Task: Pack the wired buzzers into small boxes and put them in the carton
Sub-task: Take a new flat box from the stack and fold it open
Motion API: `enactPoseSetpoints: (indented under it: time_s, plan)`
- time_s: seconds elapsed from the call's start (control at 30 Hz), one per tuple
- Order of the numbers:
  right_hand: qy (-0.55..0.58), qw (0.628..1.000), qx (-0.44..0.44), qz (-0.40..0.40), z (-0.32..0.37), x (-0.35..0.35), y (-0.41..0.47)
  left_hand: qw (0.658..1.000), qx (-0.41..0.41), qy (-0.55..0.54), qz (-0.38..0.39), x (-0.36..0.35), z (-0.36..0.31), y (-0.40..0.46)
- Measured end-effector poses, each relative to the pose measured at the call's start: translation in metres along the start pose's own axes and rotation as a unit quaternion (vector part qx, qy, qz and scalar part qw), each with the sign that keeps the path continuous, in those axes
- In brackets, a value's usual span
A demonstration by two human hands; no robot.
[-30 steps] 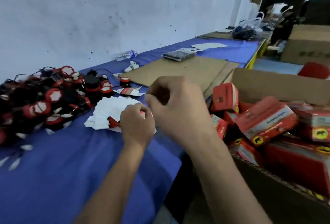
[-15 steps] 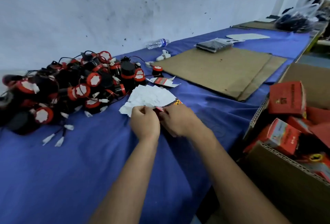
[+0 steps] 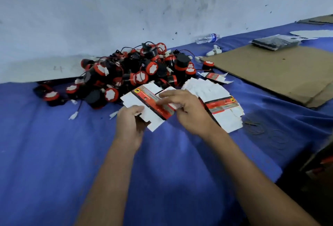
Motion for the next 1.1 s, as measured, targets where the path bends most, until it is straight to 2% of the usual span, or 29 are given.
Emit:
enactPoseSetpoints:
  time_s: [0.07, 0.2, 0.27, 0.37, 0.47, 0.57, 0.63, 0.8, 0.87, 0.93, 1.0, 1.1]
  plan:
    - [0.02, 0.998, -0.021, 0.055, 0.022, -0.044, 0.013, 0.997, -0.052, 0.048, -0.007, 0.052, -0.019, -0.002]
    - [-0.083, 0.989, -0.07, 0.1, 0.056, -0.131, 0.026, 0.972, -0.157, 0.173, 0.012, 0.126, -0.055, -0.023]
    - [-0.042, 0.991, -0.076, 0.099, 0.069, -0.162, 0.028, 0.957, -0.181, 0.228, 0.005, 0.149, -0.066, -0.03]
    - [0.064, 0.992, -0.079, 0.081, 0.085, -0.196, 0.028, 0.961, -0.176, 0.213, -0.012, 0.179, -0.074, -0.035]
    - [0.151, 0.982, -0.097, 0.057, 0.08, -0.207, 0.025, 0.976, -0.157, 0.153, 0.01, 0.186, -0.074, -0.033]
    - [0.231, 0.962, -0.134, 0.055, 0.068, -0.208, 0.026, 0.985, -0.107, 0.113, 0.068, 0.185, -0.069, -0.028]
    - [0.249, 0.959, -0.121, 0.059, 0.069, -0.205, 0.026, 0.985, -0.08, 0.107, 0.107, 0.184, -0.064, -0.028]
    - [0.355, 0.924, -0.117, 0.08, 0.074, -0.2, 0.027, 0.956, -0.088, 0.148, 0.239, 0.174, -0.06, -0.035]
    - [0.367, 0.916, -0.124, 0.104, 0.075, -0.2, 0.026, 0.962, -0.099, 0.143, 0.212, 0.178, -0.063, -0.031]
    - [0.344, 0.925, -0.118, 0.112, 0.079, -0.198, 0.024, 0.964, -0.154, 0.183, 0.114, 0.186, -0.073, -0.027]
    - [0.303, 0.942, -0.096, 0.111, 0.086, -0.198, 0.024, 0.935, -0.235, 0.263, 0.039, 0.185, -0.084, -0.032]
    - [0.263, 0.956, -0.073, 0.103, 0.089, -0.196, 0.025, 0.905, -0.293, 0.308, -0.004, 0.179, -0.09, -0.04]
Point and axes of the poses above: each hand's wrist, its own y-axis towards the middle knuckle, its own x-axis out of the back of the hand, z = x × y, the point moved 8 cm from there along y, towards the middle knuckle, and after that the axes turned 4 degrees about -x, right-handed, at the moved point
